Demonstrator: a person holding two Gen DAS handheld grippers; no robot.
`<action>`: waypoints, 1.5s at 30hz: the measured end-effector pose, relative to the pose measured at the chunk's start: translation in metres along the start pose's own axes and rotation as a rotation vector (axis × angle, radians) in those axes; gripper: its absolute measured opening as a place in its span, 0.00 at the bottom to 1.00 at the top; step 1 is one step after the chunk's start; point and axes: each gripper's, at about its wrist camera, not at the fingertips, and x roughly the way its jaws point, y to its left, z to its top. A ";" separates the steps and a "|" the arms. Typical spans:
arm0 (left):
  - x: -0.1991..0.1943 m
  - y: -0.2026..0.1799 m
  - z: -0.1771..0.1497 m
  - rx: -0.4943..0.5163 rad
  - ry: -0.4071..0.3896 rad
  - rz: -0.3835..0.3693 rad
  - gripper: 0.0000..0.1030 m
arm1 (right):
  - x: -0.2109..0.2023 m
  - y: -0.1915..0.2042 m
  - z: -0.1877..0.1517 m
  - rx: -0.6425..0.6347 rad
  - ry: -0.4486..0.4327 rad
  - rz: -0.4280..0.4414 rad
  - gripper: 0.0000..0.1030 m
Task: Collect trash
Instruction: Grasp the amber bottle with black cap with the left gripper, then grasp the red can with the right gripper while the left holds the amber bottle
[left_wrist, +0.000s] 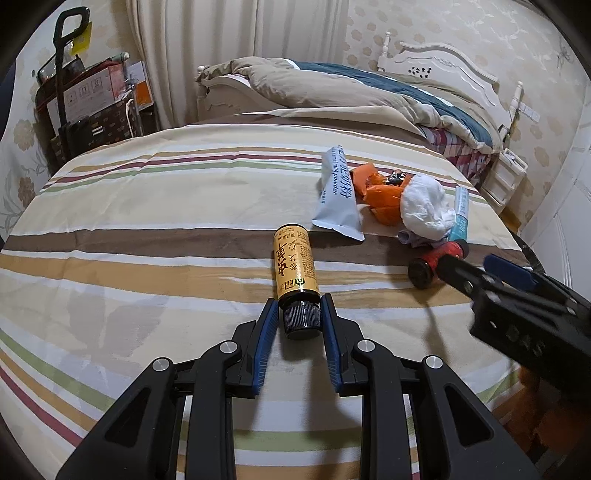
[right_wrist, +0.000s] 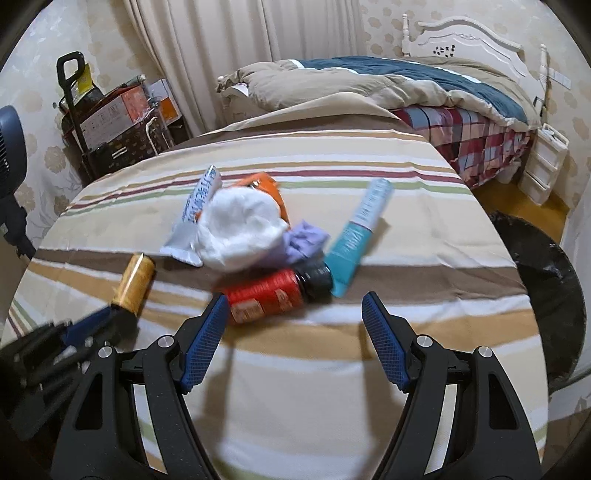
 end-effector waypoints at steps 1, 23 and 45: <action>0.001 0.001 0.000 -0.003 0.001 -0.005 0.26 | 0.003 0.003 0.003 0.001 -0.001 -0.006 0.78; 0.001 0.006 0.000 -0.019 0.001 -0.036 0.26 | 0.003 0.008 0.013 -0.009 -0.020 -0.045 0.82; 0.001 0.008 -0.001 -0.020 0.000 -0.026 0.26 | 0.006 -0.039 0.002 0.044 0.042 -0.111 0.82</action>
